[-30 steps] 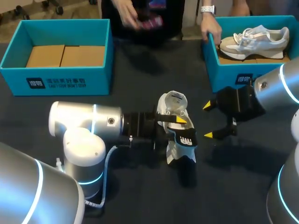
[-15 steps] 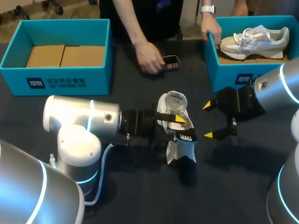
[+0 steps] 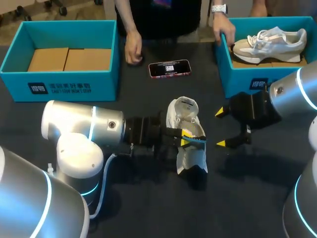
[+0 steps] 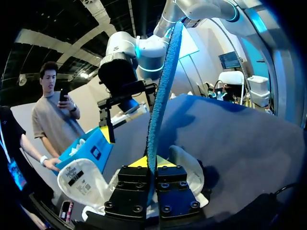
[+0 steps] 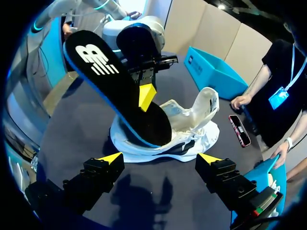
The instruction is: Take the shoe out of the shoebox, open the shoe tongue, remove and reinsert the insole, then place the shoe into the shoebox
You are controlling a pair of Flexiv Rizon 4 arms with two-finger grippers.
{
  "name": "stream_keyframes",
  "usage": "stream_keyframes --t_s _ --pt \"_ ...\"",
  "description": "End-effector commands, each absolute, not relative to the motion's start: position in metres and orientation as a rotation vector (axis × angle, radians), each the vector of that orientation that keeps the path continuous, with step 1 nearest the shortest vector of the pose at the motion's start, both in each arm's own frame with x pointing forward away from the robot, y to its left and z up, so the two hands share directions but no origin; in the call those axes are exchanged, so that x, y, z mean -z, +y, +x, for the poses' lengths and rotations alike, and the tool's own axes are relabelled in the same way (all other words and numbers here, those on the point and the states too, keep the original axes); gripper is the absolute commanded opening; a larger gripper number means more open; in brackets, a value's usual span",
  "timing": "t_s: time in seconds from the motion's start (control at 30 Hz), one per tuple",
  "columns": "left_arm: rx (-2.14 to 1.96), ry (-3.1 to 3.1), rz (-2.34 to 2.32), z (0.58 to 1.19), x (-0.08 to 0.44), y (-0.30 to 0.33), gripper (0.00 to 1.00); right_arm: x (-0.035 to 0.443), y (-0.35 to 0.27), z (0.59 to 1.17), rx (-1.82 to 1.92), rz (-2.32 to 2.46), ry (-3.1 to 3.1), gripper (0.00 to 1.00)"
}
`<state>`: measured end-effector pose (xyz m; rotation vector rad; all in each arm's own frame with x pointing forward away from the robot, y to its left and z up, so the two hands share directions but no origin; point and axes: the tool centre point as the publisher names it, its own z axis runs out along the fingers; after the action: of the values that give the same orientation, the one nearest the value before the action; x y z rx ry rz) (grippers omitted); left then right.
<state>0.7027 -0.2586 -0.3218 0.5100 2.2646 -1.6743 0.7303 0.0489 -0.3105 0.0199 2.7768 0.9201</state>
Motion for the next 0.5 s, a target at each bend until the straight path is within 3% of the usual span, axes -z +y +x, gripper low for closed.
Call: stream_keyframes --t_s 0.03,0.5 --pt "1.669 2.262 0.515 0.703 0.329 -0.261 0.0 0.31 0.049 0.729 -0.918 0.02 2.775 1.0" --pt "1.644 2.205 0.556 0.723 0.343 -0.262 0.0 0.31 0.049 0.729 -0.918 0.02 2.775 1.0"
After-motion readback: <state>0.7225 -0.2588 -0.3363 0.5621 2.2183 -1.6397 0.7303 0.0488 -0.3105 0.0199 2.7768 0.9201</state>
